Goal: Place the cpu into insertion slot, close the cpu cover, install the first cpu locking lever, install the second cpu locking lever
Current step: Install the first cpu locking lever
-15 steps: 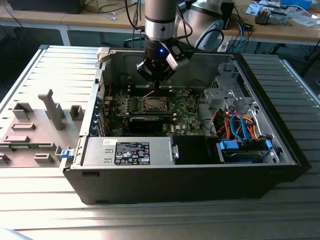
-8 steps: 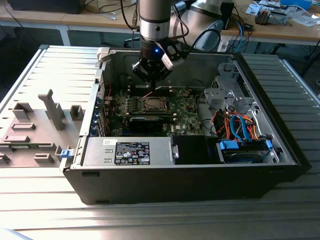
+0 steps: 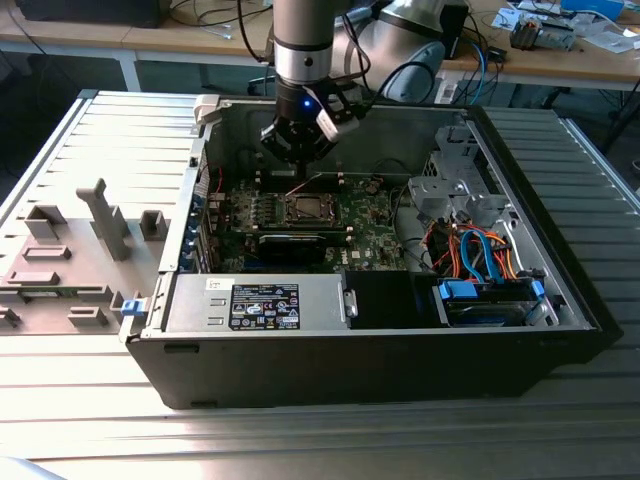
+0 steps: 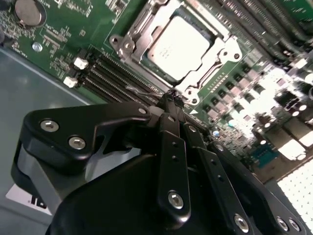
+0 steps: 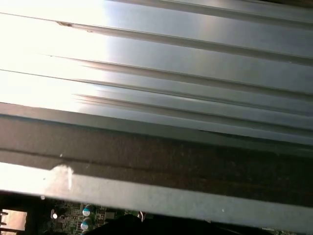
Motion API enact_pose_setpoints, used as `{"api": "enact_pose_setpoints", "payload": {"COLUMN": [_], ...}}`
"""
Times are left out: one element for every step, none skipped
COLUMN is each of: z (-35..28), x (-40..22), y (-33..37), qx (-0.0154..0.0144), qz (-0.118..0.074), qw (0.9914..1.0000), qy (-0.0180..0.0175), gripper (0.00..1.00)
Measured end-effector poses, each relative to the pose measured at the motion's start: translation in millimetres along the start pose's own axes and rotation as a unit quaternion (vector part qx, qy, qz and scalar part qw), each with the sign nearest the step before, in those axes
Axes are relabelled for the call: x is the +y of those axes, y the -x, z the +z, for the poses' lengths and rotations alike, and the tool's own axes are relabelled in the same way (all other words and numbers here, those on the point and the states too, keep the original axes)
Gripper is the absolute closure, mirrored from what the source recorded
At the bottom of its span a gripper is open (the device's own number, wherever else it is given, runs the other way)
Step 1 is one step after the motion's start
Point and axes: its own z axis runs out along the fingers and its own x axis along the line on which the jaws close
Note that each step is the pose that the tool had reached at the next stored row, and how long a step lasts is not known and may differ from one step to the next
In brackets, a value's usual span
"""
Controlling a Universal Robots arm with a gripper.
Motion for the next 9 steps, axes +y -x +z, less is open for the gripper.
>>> {"api": "enact_pose_setpoints", "payload": {"z": [1.4,2.6,4.5,6.4,8.8,9.8,10.8,12.7,14.1], "x": [0.9,1.3,1.3,1.4,1.3,1.3,1.2,1.2,1.1], "y": [0.1,0.2,0.2,0.5,1.2,1.6,2.0,2.8,3.5], "qx": [-0.0001,-0.0001,0.0001,0.0001,0.0005,0.0007,0.0009,0.0012,0.0014], "qz": [0.0,0.0,0.0,0.0,-0.001,-0.001,-0.001,-0.001,-0.001], "qw": [1.0,1.0,1.0,1.0,1.0,0.99999,0.99999,0.99998,0.99997], "qy": [0.0001,0.0001,-0.0008,-0.0012,-0.0026,-0.0035,-0.0044,-0.0059,-0.007], "gripper": [0.89,0.89,0.89,0.89,0.89,0.89,0.89,0.89,0.89]}}
